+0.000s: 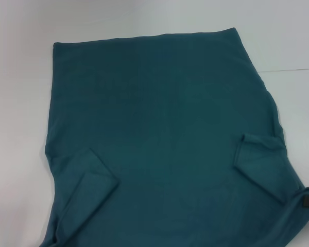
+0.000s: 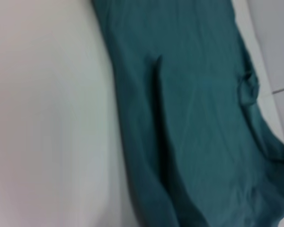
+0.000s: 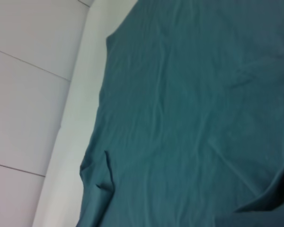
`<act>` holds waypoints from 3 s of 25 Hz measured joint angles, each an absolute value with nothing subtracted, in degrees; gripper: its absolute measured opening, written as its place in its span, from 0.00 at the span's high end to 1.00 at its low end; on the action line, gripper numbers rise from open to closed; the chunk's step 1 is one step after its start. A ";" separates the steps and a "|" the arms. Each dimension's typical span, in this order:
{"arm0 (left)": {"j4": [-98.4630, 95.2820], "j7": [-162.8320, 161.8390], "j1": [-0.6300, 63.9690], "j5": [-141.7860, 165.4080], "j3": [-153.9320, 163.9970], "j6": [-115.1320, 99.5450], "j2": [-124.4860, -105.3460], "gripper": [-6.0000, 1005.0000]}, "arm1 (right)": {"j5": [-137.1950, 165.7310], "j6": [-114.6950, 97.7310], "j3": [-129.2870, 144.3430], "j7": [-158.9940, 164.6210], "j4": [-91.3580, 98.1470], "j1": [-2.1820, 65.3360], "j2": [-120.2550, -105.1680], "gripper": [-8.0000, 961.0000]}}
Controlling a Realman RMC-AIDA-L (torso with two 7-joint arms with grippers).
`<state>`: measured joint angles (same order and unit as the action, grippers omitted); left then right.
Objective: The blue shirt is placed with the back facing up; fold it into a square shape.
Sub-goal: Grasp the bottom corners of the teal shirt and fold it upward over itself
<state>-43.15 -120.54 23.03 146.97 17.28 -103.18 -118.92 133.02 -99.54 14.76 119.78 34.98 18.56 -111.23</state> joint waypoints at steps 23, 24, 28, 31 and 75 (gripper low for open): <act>-36.04 -120.51 39.06 124.57 16.91 -83.36 -113.52 0.98 | 125.29 -82.70 15.40 115.45 34.99 32.12 -109.60 0.92; -35.78 -120.33 39.53 123.80 17.03 -81.59 -113.52 0.98 | 125.07 -80.84 15.45 115.11 34.96 32.72 -109.80 0.92; -33.43 -118.52 41.59 120.65 17.28 -74.21 -113.49 0.98 | 123.96 -72.84 15.53 113.17 34.13 35.88 -110.77 0.92; -31.05 -116.20 43.56 118.76 17.31 -67.86 -113.76 0.98 | 123.80 -66.94 15.98 111.41 32.40 38.32 -111.17 0.92; -21.82 -95.88 49.07 104.54 17.58 -39.51 -119.45 0.98 | 119.56 -29.69 27.37 97.39 21.50 51.85 -115.18 0.92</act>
<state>-21.82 -95.88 49.07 104.54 17.58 -39.51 -119.45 119.56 -29.69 27.37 97.39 21.50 51.85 -115.18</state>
